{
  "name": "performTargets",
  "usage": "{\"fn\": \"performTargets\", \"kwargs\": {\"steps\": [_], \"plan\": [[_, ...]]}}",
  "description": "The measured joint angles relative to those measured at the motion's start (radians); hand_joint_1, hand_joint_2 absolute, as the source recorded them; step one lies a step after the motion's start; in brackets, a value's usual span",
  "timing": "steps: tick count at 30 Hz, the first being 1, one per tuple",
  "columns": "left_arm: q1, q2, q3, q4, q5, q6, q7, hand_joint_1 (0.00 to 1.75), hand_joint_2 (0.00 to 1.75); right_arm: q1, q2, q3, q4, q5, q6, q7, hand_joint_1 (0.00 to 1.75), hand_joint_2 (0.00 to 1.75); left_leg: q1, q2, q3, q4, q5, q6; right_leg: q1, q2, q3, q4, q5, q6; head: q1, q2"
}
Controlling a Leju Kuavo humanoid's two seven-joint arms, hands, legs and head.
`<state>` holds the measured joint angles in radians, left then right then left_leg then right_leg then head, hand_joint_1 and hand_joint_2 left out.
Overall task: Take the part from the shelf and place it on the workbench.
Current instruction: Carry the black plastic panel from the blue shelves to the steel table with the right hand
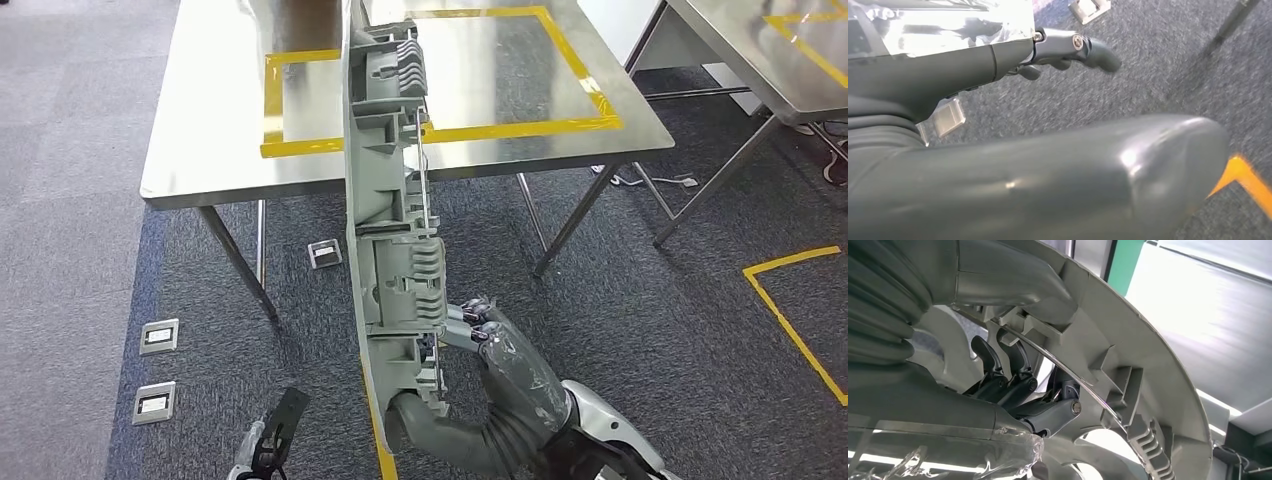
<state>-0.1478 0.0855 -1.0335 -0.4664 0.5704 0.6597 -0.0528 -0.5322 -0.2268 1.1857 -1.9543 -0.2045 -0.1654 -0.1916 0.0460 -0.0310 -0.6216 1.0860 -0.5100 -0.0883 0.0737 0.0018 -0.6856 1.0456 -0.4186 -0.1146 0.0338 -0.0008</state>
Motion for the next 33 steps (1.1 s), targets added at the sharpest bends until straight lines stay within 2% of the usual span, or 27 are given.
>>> {"fn": "performTargets", "kwargs": {"steps": [2,4,6,8,9,10,12,13,14,15,17,19,20,21,23,24,25,26,27,29,30,33], "plan": [[0.01,-0.007,0.0,-0.002,-0.005,-0.013,0.004,0.0,1.75,-0.002,-0.001,-0.002,0.0,0.0,0.002,-0.001,1.75,1.75,0.007,0.001,0.008,-0.02,0.006,-0.004,0.005,0.002,0.013,-0.027,0.01,-0.009,-0.001,0.0],[0.013,-0.011,0.0,-0.002,-0.007,-0.022,0.004,0.0,1.75,-0.001,-0.001,-0.005,0.001,0.0,0.004,-0.001,1.75,1.75,0.0,0.005,0.014,-0.026,-0.002,0.004,0.0,-0.004,0.046,-0.079,0.028,-0.009,0.0,0.0],[0.014,-0.009,0.001,-0.001,-0.007,-0.032,0.002,0.0,1.75,-0.001,-0.001,-0.007,0.002,0.0,0.004,-0.002,1.75,1.75,-0.015,0.009,-0.005,0.032,-0.042,0.017,-0.01,-0.012,0.081,-0.123,0.04,-0.004,-0.004,0.0],[0.013,-0.004,0.003,0.001,-0.007,-0.04,0.002,0.0,1.75,-0.001,0.0,-0.008,0.003,0.0,0.004,-0.003,1.75,1.75,-0.025,0.008,-0.049,0.133,-0.086,0.016,-0.016,-0.013,0.092,-0.126,0.036,0.003,-0.007,0.0],[0.013,-0.002,0.005,0.003,-0.007,-0.043,0.003,0.0,1.75,0.0,0.0,-0.008,0.003,0.0,0.003,-0.004,1.75,1.75,-0.026,0.009,-0.064,0.163,-0.088,0.008,-0.02,-0.013,0.092,-0.12,0.031,0.011,-0.009,0.0],[0.012,0.0,0.007,0.004,-0.007,-0.045,0.003,0.0,1.75,0.002,0.0,-0.008,0.003,0.0,0.003,-0.004,1.75,1.75,-0.024,0.009,-0.067,0.161,-0.072,-0.003,-0.025,-0.012,0.091,-0.111,0.024,0.02,-0.01,0.0],[0.009,0.002,0.012,0.006,-0.008,-0.048,0.004,0.0,1.75,0.007,0.0,-0.008,0.003,0.0,0.003,-0.004,1.75,1.75,-0.012,0.011,-0.034,0.078,-0.01,-0.037,-0.036,-0.009,0.079,-0.077,0.007,0.041,-0.013,0.0],[0.007,-0.001,0.013,0.006,-0.01,-0.049,0.003,0.0,1.75,0.008,0.0,-0.008,0.003,0.0,0.003,-0.004,1.75,1.75,-0.007,0.011,-0.014,0.035,0.01,-0.052,-0.039,-0.006,0.068,-0.054,-0.004,0.052,-0.018,0.0],[0.005,-0.003,0.015,0.006,-0.012,-0.05,0.003,0.0,1.75,0.009,0.0,-0.008,0.002,0.0,0.002,-0.004,1.75,1.75,-0.003,0.01,-0.001,0.008,0.016,-0.052,-0.04,-0.002,0.055,-0.029,-0.013,0.06,-0.022,0.0],[0.004,-0.005,0.015,0.006,-0.014,-0.051,0.004,0.0,1.75,0.009,0.0,-0.009,0.001,0.0,0.002,-0.004,1.75,1.75,-0.003,0.008,0.003,0.0,0.011,-0.042,-0.038,0.001,0.043,-0.009,-0.021,0.065,-0.024,0.0],[0.002,-0.007,0.016,0.007,-0.018,-0.053,0.005,0.0,1.75,0.01,-0.001,-0.01,0.0,0.0,0.002,-0.004,1.75,1.75,-0.005,0.007,-0.001,0.006,0.005,-0.001,-0.036,0.005,0.029,0.012,-0.025,0.066,-0.023,0.0],[-0.006,-0.009,0.016,0.007,-0.02,-0.055,0.007,0.0,1.75,0.009,-0.001,-0.011,-0.001,-0.001,0.001,-0.004,1.75,1.75,-0.005,0.008,-0.003,0.006,0.008,0.023,-0.038,0.005,0.019,0.031,-0.036,0.07,-0.021,0.0],[-0.013,-0.009,0.017,0.007,-0.022,-0.057,0.008,0.0,1.75,0.008,-0.001,-0.011,-0.001,-0.002,0.001,-0.004,1.75,1.75,-0.004,0.009,-0.003,0.005,0.01,0.032,-0.042,0.005,0.006,0.059,-0.054,0.076,-0.019,0.0],[-0.019,-0.009,0.017,0.008,-0.023,-0.058,0.01,0.0,1.75,0.006,-0.001,-0.012,-0.001,-0.003,0.001,-0.004,1.75,1.75,-0.003,0.009,-0.004,0.005,0.011,0.039,-0.048,0.004,-0.015,0.107,-0.081,0.084,-0.017,0.0],[-0.026,-0.008,0.017,0.008,-0.026,-0.062,0.014,0.0,1.75,0.005,-0.001,-0.014,-0.001,-0.005,0.001,-0.004,1.75,1.75,-0.003,0.009,-0.004,0.005,0.012,0.045,-0.06,0.003,-0.069,0.227,-0.134,0.094,-0.013,0.0],[-0.027,-0.008,0.017,0.009,-0.027,-0.064,0.016,0.0,1.75,0.006,-0.001,-0.015,-0.001,-0.006,0.002,-0.004,1.75,1.75,-0.003,0.009,-0.004,0.005,0.012,0.045,-0.065,0.003,-0.089,0.269,-0.145,0.095,-0.013,0.0],[-0.027,-0.008,0.017,0.009,-0.027,-0.065,0.017,0.0,1.75,0.007,-0.001,-0.015,-0.001,-0.007,0.002,-0.004,1.75,1.75,-0.004,0.01,-0.004,0.005,0.012,0.045,-0.067,0.003,-0.094,0.28,-0.139,0.094,-0.012,0.0],[-0.028,-0.008,0.017,0.009,-0.028,-0.066,0.018,0.0,1.75,0.008,-0.001,-0.016,-0.001,-0.008,0.002,-0.004,1.75,1.75,-0.004,0.01,-0.004,0.005,0.012,0.045,-0.068,0.003,-0.082,0.254,-0.117,0.09,-0.012,0.0],[-0.029,-0.008,0.017,0.009,-0.029,-0.066,0.018,0.0,1.75,0.007,-0.001,-0.017,-0.002,-0.008,0.002,-0.004,1.75,1.75,-0.004,0.01,-0.004,0.004,0.012,0.045,-0.066,0.003,-0.052,0.196,-0.083,0.083,-0.012,0.0],[-0.032,-0.009,0.017,0.009,-0.03,-0.067,0.018,0.0,1.75,0.006,-0.001,-0.019,-0.004,-0.008,0.002,-0.004,1.75,1.75,-0.003,0.009,-0.003,0.0,0.014,0.043,-0.061,0.004,0.009,0.075,-0.04,0.07,-0.012,0.0],[-0.033,-0.01,0.017,0.009,-0.031,-0.068,0.019,0.0,1.75,0.006,-0.001,-0.019,-0.006,-0.008,0.002,-0.004,1.75,1.75,-0.002,0.009,-0.004,-0.003,0.016,0.04,-0.056,0.005,0.027,0.037,-0.033,0.066,-0.012,0.0],[-0.031,-0.013,0.017,0.009,-0.037,-0.07,0.02,0.0,1.75,0.007,-0.002,-0.02,-0.009,-0.008,0.002,-0.005,1.75,1.75,0.002,0.01,-0.004,-0.015,0.021,0.028,-0.051,0.004,0.039,0.005,-0.033,0.062,-0.011,0.0]]}}
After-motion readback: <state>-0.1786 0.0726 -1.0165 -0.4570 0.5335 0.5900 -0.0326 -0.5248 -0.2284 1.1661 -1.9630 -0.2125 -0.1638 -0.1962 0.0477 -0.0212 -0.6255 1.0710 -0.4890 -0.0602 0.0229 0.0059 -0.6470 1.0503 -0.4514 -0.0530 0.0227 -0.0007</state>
